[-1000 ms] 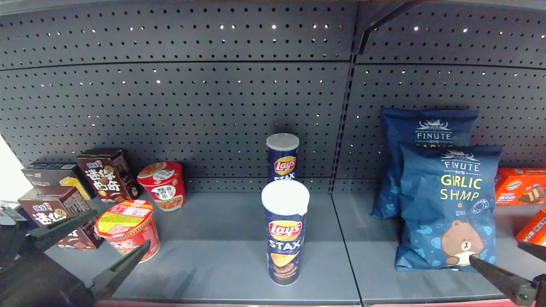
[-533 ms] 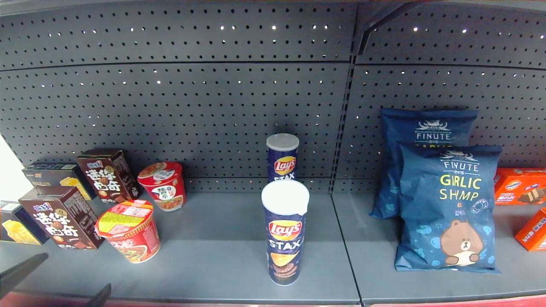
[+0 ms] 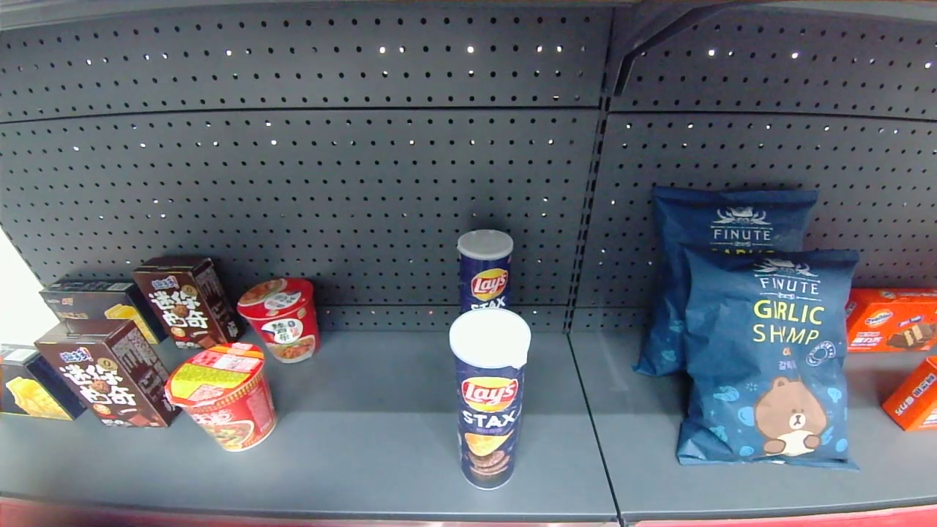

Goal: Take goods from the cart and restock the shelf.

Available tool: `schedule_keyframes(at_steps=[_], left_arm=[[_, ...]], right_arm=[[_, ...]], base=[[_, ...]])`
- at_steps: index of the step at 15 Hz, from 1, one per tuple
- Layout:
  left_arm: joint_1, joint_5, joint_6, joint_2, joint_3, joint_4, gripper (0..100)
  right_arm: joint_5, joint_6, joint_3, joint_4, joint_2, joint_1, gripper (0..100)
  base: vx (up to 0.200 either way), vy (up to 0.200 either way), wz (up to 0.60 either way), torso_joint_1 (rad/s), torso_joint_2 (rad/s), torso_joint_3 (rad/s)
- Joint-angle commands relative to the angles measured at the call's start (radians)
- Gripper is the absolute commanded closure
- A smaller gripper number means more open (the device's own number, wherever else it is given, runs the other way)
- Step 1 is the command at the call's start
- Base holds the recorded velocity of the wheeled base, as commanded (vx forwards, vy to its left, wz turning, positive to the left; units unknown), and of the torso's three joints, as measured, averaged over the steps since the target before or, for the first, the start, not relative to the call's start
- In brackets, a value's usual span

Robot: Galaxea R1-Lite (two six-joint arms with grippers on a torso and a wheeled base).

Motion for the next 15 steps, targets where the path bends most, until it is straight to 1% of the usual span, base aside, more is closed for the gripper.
schedule_keyframes(at_steps=[1,3,4,5,6,7,8,10,11,12,13,14,15], left_arm=[[0.000,-0.002,-0.012,-0.041,0.022,-0.020,0],[0.000,0.012,-0.072,-0.041,0.025,-0.023,0],[0.000,0.068,-0.098,-0.040,0.025,-0.023,0],[0.000,0.099,-0.109,-0.040,0.025,-0.024,0],[0.000,0.174,-0.147,-0.040,0.027,-0.027,0],[0.000,0.236,-0.216,-0.040,0.038,-0.038,0],[0.000,0.251,-0.230,-0.040,0.041,-0.052,0],[0.000,0.234,-0.211,-0.041,0.042,-0.055,0],[0.000,0.162,-0.155,-0.041,0.042,-0.050,0],[0.000,0.153,-0.147,-0.040,0.042,-0.047,0],[0.000,0.076,-0.075,-0.040,0.042,-0.030,0],[-0.001,-0.039,0.005,-0.040,0.042,-0.011,0],[-0.001,-0.040,-0.007,-0.040,0.041,-0.007,0]], right_arm=[[0.001,0.005,0.004,0.000,-0.043,-0.006,0],[-0.002,0.021,0.008,-0.007,-0.044,-0.006,0],[-0.008,0.033,0.010,-0.008,-0.044,-0.006,0],[-0.008,0.031,0.010,-0.008,-0.043,-0.006,0],[-0.007,0.031,0.010,-0.008,-0.043,-0.006,0],[-0.007,0.033,0.010,-0.008,-0.044,-0.006,0],[-0.007,0.035,0.010,-0.010,-0.044,-0.006,0],[-0.005,0.035,0.010,-0.010,-0.044,-0.006,0],[-0.005,0.036,0.010,-0.010,-0.044,-0.006,0],[-0.007,0.036,0.010,-0.010,-0.044,-0.006,0],[-0.002,0.035,0.010,-0.010,-0.044,-0.006,0],[0.012,0.019,0.010,-0.008,-0.044,-0.006,0],[0.041,0.008,0.010,-0.008,-0.044,-0.006,0]], base=[[0.000,0.000,0.00,0.000,0.00,0.000],[0.000,0.000,0.00,0.000,0.00,0.000],[0.000,0.000,0.00,0.000,0.00,0.000],[0.000,0.000,0.00,0.000,0.00,0.000],[0.000,0.000,0.00,0.000,0.00,0.000],[0.000,0.000,0.00,0.000,0.00,0.000],[0.000,0.000,0.00,0.000,0.00,0.000],[0.000,0.000,0.00,0.000,0.00,0.000],[0.000,0.000,0.00,0.000,0.00,0.000],[0.000,0.000,0.00,0.000,0.00,0.000],[0.000,0.000,0.00,0.000,0.00,0.000],[0.000,0.000,0.00,0.000,0.00,0.000],[0.000,0.000,0.00,0.000,0.00,0.000]])
